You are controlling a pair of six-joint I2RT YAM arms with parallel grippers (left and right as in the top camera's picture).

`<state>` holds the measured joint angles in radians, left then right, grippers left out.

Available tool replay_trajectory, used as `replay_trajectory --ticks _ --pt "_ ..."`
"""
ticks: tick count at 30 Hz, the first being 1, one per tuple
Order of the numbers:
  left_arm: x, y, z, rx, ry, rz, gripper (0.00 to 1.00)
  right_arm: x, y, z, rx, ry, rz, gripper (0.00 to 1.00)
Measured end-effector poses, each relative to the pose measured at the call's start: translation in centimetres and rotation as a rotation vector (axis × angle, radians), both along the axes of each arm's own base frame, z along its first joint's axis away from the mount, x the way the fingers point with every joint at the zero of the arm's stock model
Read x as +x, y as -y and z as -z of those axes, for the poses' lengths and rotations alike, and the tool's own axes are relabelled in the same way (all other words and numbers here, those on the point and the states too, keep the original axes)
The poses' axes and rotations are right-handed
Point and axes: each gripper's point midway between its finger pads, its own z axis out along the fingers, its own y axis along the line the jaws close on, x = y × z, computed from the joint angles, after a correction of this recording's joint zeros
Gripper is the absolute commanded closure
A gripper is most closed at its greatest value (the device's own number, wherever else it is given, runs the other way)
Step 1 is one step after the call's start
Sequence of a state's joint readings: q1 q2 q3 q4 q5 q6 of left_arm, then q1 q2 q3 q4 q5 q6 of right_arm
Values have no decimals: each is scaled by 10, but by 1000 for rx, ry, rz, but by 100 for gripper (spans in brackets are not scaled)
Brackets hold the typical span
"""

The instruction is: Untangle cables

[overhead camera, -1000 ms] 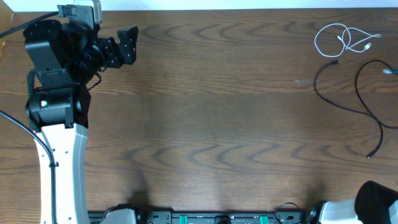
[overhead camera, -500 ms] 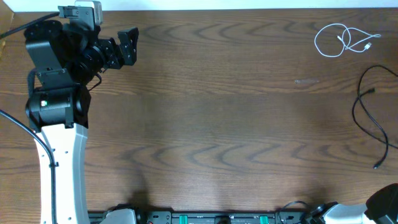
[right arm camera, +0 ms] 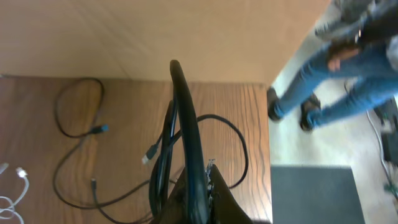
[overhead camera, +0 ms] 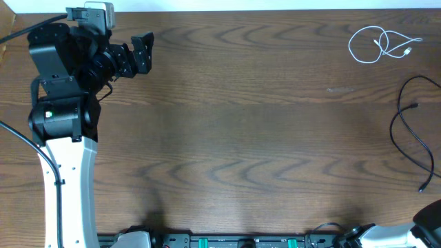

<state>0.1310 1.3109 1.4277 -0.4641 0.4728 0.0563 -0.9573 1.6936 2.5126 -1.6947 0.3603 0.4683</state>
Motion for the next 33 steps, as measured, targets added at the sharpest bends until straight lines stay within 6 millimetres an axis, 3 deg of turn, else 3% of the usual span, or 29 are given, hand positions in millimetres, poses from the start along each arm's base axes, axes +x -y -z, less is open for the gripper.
replay_trajectory --ticks 3,10,19,24,29,33 --pt "0 0 0 3 1 1 2 2 7 20 53 -24 42 99" --pt "0 0 0 21 7 9 2 6 20 45 89 -33 97 99" --pt "6 -1 4 46 13 21 2 16 33 112 201 -98 124 99" --pt "14 -2 16 46 -15 23 2 19 36 147 249 -133 127 99" --pt "24 -3 31 50 -47 28 2 17 38 168 277 -151 137 99" --pt "27 -4 37 52 -60 30 2 10 41 172 284 -145 157 99"
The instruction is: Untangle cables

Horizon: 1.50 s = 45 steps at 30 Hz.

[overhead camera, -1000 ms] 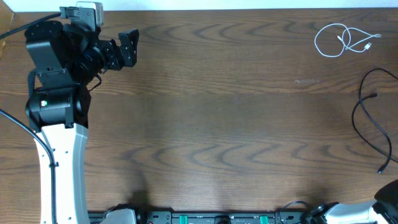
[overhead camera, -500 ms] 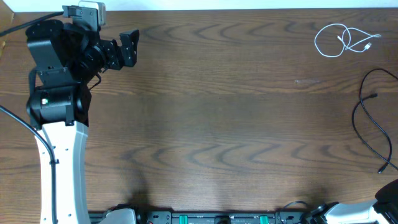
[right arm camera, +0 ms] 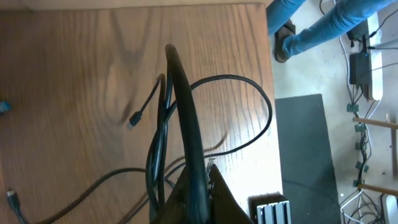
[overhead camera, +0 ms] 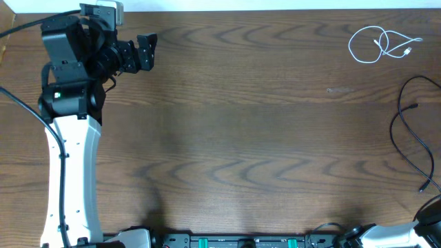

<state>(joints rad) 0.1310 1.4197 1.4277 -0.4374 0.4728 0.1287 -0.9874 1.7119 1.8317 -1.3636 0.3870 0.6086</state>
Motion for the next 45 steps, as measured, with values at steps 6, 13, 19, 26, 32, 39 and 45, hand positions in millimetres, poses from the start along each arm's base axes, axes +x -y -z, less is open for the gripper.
replay_trajectory --ticks 6,13,19,26,32,39,45 --pt "0 0 0 2 1 1 2 4 6 1 7 54 -24 99" --pt "0 0 0 2 2 1 2 13 5 3 29 85 -78 99" --pt "0 0 0 1 1 3 2 20 7 25 100 68 -101 92" --pt "-1 8 -3 -21 12 45 2 24 10 45 155 48 -109 70" --pt "-1 9 -4 -23 13 48 2 24 9 46 158 49 -119 49" --pt "-2 9 -4 -24 14 51 2 24 3 48 187 49 -126 33" --pt "-1 9 -4 -24 15 51 2 25 -2 49 209 58 -133 32"
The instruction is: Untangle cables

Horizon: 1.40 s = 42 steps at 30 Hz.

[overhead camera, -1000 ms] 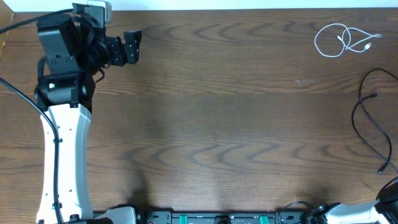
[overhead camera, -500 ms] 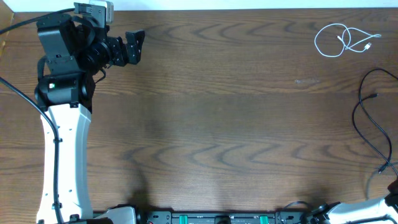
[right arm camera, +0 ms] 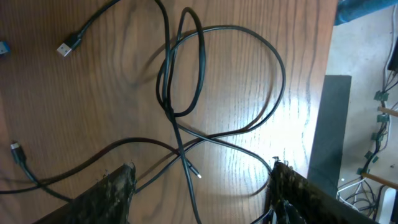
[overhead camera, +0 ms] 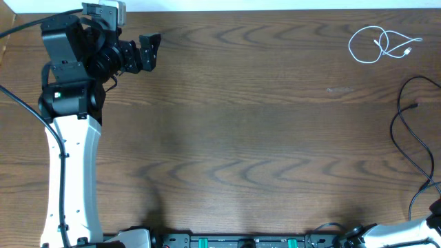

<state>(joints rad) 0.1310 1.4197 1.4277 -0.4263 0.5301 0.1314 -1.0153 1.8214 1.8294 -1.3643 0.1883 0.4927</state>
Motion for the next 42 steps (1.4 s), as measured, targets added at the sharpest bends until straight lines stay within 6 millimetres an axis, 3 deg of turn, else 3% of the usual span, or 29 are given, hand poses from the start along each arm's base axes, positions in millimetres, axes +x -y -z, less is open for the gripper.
replay_trajectory --ticks 4,12,23,30,36,42 --pt "0 0 0 0 0 0 2 11 -1 0 -6 20 -38 25" --pt "0 0 0 0 0 0 2 61 -18 -3 -22 67 -256 24" --pt "0 0 0 0 0 1 2 99 -43 -8 -31 86 -458 22" --pt "0 1 0 -3 0 6 2 108 -60 -43 -106 157 -553 14" --pt "0 1 0 -4 0 7 2 116 -90 -83 -187 232 -648 11" --pt "-1 1 1 -5 -6 7 2 137 -129 -98 -202 278 -780 11"
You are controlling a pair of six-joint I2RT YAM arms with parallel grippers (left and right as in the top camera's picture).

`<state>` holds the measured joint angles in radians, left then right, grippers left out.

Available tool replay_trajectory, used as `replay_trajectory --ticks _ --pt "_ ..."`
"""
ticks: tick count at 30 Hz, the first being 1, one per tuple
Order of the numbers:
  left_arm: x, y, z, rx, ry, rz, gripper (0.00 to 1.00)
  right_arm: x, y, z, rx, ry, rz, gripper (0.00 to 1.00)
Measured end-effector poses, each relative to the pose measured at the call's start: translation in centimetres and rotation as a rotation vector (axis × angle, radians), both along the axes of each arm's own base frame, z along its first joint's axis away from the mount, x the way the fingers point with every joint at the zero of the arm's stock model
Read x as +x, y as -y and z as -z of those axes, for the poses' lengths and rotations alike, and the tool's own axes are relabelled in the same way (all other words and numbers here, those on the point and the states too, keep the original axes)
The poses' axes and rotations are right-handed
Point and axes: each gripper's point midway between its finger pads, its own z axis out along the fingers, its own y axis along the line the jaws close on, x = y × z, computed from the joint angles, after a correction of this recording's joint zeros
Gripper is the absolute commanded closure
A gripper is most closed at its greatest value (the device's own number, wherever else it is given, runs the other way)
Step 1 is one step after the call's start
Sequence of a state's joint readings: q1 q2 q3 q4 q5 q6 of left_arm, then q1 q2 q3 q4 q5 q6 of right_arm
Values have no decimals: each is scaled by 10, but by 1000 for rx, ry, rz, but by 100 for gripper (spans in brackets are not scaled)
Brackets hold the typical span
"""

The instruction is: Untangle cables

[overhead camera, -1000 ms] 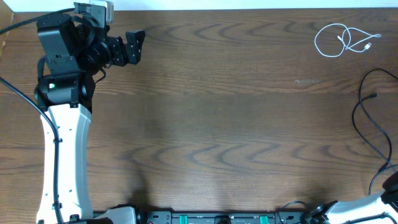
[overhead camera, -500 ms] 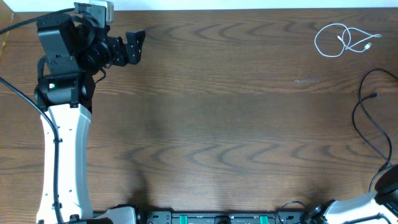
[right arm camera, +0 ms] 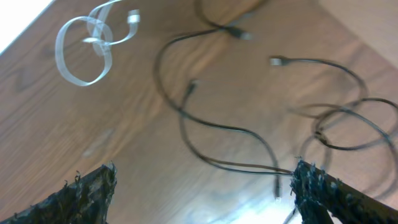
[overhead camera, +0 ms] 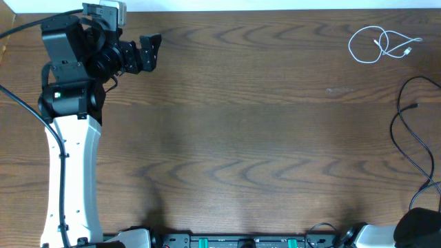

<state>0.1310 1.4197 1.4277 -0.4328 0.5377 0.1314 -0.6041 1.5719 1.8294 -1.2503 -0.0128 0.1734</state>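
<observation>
A thin white cable [overhead camera: 380, 44] lies coiled at the table's far right corner, and it also shows as the white cable [right arm camera: 87, 50] at upper left in the right wrist view. A black cable [overhead camera: 412, 134] snakes down the right edge. In the wrist view the black cable [right arm camera: 214, 127] crosses the middle, with loops [right arm camera: 348, 124] at the right. My right gripper [right arm camera: 205, 167] is open above the table with nothing between its fingers [right arm camera: 87, 193]. Only a dark bit of the right arm [overhead camera: 420, 233] shows in the overhead view. My left gripper [overhead camera: 148, 52] hangs open at the far left, away from both cables.
The left arm's white column [overhead camera: 69, 172] stands along the left side. The brown wooden table [overhead camera: 241, 138] stretches between the two arms. Its right edge runs close to the black cable.
My right gripper is still open, but its camera has swung from looking straight down on the black loops to a tilted look toward the white cable. The left arm has not moved.
My right gripper was first shut on a strand of the black cable, holding it up over the table's right edge, and still held it a second later. Then it was open with the cable lying in loops on the table. Now it has turned away, empty.
</observation>
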Motion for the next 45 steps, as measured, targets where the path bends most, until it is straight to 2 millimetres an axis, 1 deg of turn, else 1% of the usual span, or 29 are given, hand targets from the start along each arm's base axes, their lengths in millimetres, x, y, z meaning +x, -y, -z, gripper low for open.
replay_trajectory --ticks 3,5,7,10,13,16,20,23,26,28,30,34,36,42,45 --pt "-1 0 0 0 0 0 2 16 -26 -1 -1 5 -95 11" --pt "-1 0 -2 0 3 0 2 28 -48 -2 -3 9 -167 11" --pt "-3 0 -5 2 10 -2 2 40 -68 -4 -8 19 -231 6" --pt "-6 -4 -11 14 24 -30 2 58 -102 -9 -32 44 -330 3" --pt "-11 -11 -22 26 46 -81 2 72 -135 -19 -73 83 -413 2" --pt "-17 -20 -33 40 71 -142 2 78 -168 -37 -123 142 -489 1" --pt "-25 -35 -47 44 99 -248 2 76 -196 -59 -180 210 -545 1" --pt "-27 -43 -50 40 101 -308 2 74 -210 -67 -221 227 -565 1" --pt "-26 -46 -49 45 95 -352 2 77 -219 -71 -248 239 -577 1" --pt "-25 -43 -48 67 93 -379 2 79 -223 -73 -255 253 -570 1" --pt "-25 -36 -47 102 94 -405 2 81 -226 -76 -258 268 -560 1" --pt "-25 -21 -46 162 100 -440 2 83 -227 -79 -259 285 -542 1" --pt "-23 -15 -42 186 94 -449 2 83 -226 -80 -258 288 -534 1" --pt "-10 -14 -20 225 41 -465 2 81 -226 -77 -257 277 -533 1" --pt "-7 -14 -15 228 31 -463 2 80 -225 -77 -258 272 -533 1"
